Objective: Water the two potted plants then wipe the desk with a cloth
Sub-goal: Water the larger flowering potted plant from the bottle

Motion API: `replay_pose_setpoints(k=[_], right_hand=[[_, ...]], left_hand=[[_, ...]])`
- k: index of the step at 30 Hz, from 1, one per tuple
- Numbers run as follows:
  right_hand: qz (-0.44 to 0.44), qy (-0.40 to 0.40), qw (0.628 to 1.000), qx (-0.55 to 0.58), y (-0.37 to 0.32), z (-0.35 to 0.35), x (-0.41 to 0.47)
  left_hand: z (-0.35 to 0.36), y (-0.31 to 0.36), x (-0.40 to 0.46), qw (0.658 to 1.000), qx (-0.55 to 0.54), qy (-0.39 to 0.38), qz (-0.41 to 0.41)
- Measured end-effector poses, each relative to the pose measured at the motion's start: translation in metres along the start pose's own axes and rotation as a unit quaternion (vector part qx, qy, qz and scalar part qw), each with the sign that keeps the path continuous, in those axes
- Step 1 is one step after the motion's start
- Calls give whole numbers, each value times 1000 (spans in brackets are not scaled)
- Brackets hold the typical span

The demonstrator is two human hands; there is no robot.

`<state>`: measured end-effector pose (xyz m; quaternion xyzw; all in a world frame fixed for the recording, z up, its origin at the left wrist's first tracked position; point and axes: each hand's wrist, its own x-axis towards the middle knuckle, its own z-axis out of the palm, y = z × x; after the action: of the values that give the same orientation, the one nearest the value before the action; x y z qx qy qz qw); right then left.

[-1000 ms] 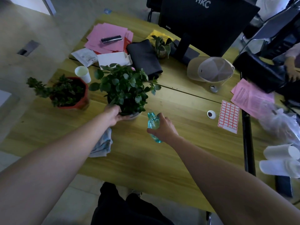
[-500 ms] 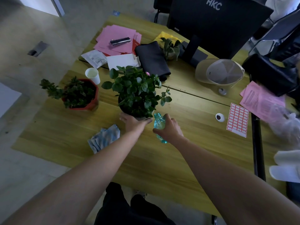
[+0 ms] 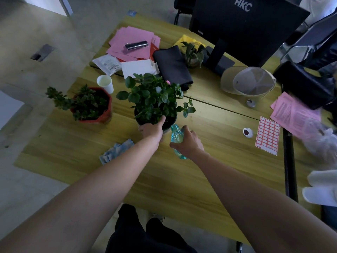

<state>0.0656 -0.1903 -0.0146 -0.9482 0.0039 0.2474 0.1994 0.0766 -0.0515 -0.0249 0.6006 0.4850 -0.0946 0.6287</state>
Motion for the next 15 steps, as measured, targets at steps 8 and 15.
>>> replay_pose_setpoints(k=[8,15], right_hand=[[3,-16,999,-31,-5,-3,5],[5,-25,998,-49,-7,-7,7]], left_hand=[[-4,2,-5,1000,8,-2,-4],[-4,-1,-1,1000,-20,-14,-19]])
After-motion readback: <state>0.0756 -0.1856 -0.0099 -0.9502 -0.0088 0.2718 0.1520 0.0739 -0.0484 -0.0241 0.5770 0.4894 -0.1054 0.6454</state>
